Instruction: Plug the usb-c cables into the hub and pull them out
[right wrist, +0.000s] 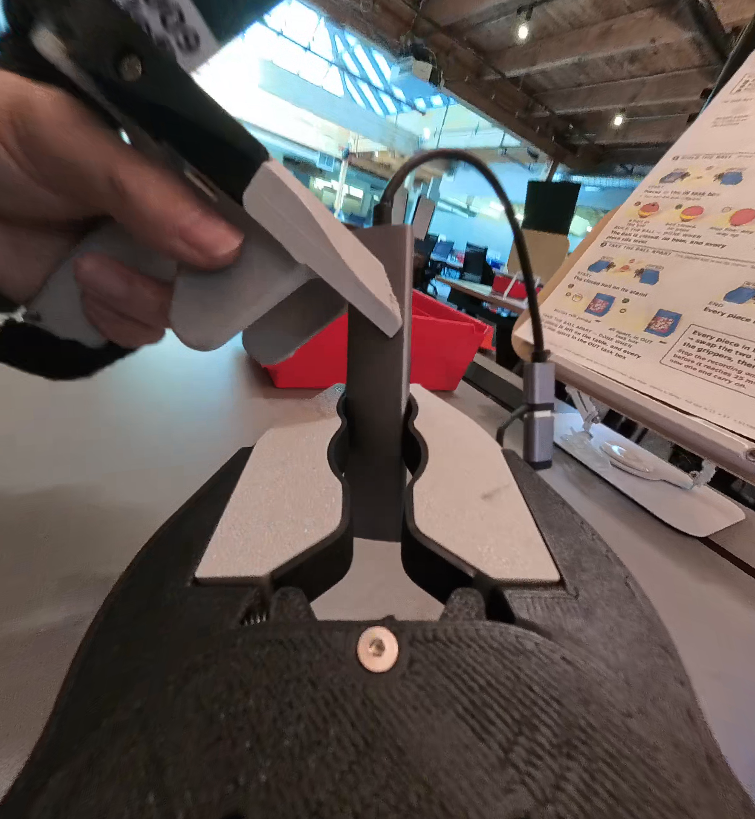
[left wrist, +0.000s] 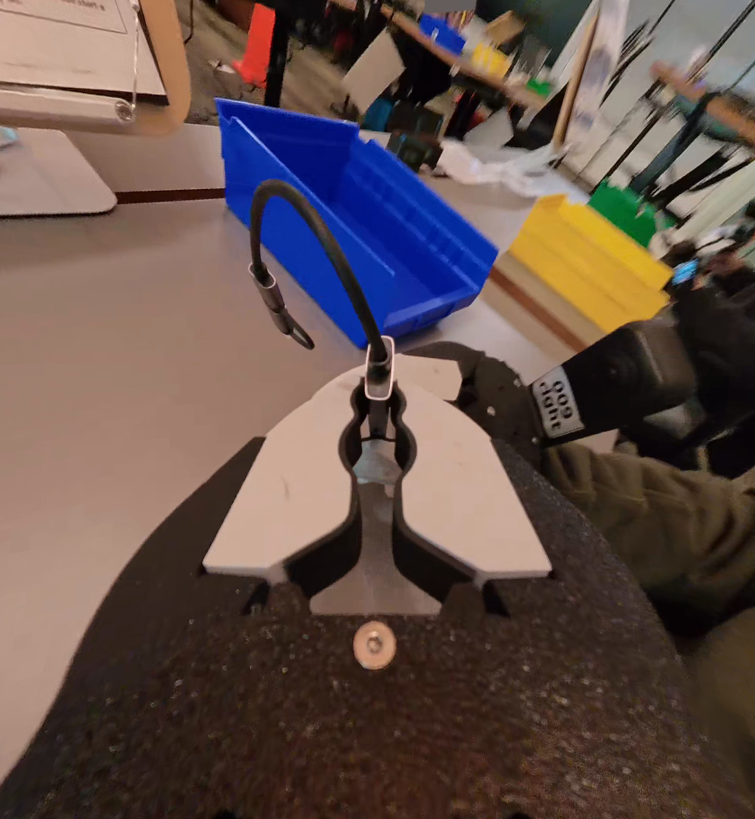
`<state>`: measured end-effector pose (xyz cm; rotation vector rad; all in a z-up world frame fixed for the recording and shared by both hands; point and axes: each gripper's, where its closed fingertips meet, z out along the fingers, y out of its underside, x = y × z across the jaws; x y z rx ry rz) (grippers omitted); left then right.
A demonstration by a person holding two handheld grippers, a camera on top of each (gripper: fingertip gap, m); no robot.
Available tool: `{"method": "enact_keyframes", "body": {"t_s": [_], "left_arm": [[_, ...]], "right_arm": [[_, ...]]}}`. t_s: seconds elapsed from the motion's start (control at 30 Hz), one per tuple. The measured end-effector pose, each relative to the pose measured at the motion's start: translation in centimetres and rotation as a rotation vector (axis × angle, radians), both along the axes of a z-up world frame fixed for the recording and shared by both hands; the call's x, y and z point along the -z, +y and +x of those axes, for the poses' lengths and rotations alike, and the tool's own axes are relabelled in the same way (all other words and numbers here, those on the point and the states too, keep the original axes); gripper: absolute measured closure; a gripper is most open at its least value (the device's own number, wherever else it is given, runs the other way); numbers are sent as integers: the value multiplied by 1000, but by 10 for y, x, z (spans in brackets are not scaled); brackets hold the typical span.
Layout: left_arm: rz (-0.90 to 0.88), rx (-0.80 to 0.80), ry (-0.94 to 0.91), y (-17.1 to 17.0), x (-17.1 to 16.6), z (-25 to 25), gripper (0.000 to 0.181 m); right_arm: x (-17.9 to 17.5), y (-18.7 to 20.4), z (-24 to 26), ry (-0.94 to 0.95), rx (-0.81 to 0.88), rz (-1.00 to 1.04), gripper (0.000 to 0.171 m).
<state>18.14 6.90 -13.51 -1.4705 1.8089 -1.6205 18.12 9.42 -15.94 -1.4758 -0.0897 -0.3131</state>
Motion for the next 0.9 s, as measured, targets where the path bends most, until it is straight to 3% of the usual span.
{"method": "enact_keyframes", "body": {"t_s": [0.1, 0.23, 0.3, 0.47, 0.77, 0.9], "left_arm": [[-252, 7, 53, -2, -4, 6, 172], [-724, 6, 124, 11, -19, 15, 173], [-819, 13, 190, 13, -12, 17, 173], [-849, 19, 256, 13, 1, 20, 173], [-753, -10, 260, 13, 1, 32, 172], [-662, -30, 218, 14, 4, 41, 167]], "right_arm": [[-11, -11, 3, -10, 5, 112, 147], [-17, -24, 8, -42, 45, 190, 137], [-21, -30, 11, -38, 67, 223, 136], [-15, -30, 7, -24, 35, 204, 145], [-9, -28, 15, 73, 86, 149, 146], [-9, -28, 21, 228, 99, 162, 146]]}}
